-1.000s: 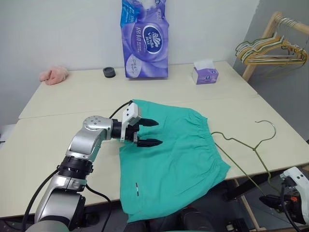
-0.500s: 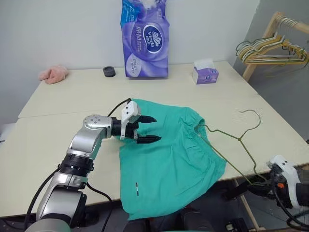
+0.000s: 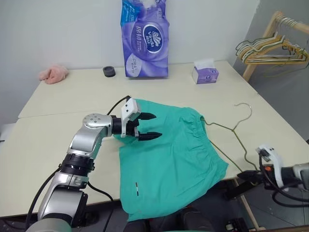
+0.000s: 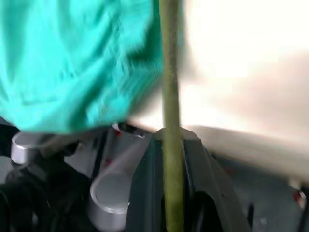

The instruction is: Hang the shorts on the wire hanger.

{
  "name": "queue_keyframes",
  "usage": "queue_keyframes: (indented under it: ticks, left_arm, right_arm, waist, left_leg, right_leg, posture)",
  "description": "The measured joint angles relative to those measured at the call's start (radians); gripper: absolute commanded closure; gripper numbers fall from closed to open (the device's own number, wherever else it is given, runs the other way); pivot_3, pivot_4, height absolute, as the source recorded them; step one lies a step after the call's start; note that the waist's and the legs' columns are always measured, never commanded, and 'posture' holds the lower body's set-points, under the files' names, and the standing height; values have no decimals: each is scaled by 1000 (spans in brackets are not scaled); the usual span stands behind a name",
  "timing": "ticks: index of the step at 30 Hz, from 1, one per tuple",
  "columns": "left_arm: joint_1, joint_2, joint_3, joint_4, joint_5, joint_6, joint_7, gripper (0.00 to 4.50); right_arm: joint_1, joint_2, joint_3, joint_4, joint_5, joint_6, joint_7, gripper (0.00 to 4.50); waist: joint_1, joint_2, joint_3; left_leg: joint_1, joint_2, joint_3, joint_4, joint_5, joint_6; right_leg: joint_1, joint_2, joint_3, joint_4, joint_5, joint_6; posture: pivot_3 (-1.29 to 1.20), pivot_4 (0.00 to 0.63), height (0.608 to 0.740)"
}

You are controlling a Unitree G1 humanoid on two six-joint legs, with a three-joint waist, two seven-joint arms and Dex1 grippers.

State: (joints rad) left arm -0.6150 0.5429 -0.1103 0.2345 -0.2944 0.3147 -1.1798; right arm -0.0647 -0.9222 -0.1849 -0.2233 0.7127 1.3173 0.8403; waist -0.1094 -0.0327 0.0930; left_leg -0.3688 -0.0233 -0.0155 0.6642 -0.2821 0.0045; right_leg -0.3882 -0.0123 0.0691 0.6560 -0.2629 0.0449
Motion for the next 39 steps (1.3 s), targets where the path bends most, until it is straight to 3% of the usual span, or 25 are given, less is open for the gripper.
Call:
queue_keyframes:
  ticks: [7,14,24,31,39]
  left_arm:
    - [-39,-20,39,14,-2,0,58,11]
    - [-41,-20,51,20,-6,-1,73,11]
    - [-121,-13,99,100,-23,26,78,11]
    - [-190,84,82,132,-14,1,-57,11]
    - [-203,173,-62,132,105,-217,-277,11]
  right_arm:
    - [-116,78,90,79,-6,18,-27,4500]
    - [-227,116,88,95,-26,-17,-70,4500]
    - [-264,79,147,-129,-67,-112,-101,4500]
    - [-229,6,289,-254,-155,-219,-93,4500]
    - [-228,-57,387,-287,-263,-345,-53,4500]
  waist:
    - [9,0,0]
    - [10,2,1]
    - [17,2,1]
    - [18,2,1]
    - [20,2,1]
  left_leg:
    - [-1,0,-2,0,0,0]
    - [-1,0,-2,0,0,0]
    - [-14,-1,-5,2,0,0]
    - [-18,-2,-5,1,0,0]
    - [-17,-2,-5,3,0,0]
  right_leg:
    - [-1,-1,-2,0,1,-2]
    - [-1,-1,-3,1,2,-3]
    - [-13,-2,-6,4,3,-5]
    - [-18,-3,-6,5,3,-5]
    - [-18,-4,-6,6,4,-6]
  posture:
    - [-125,74,740]
    - [-128,74,740]
    - [-146,71,740]
    - [-149,67,740]
    - [-157,63,740]
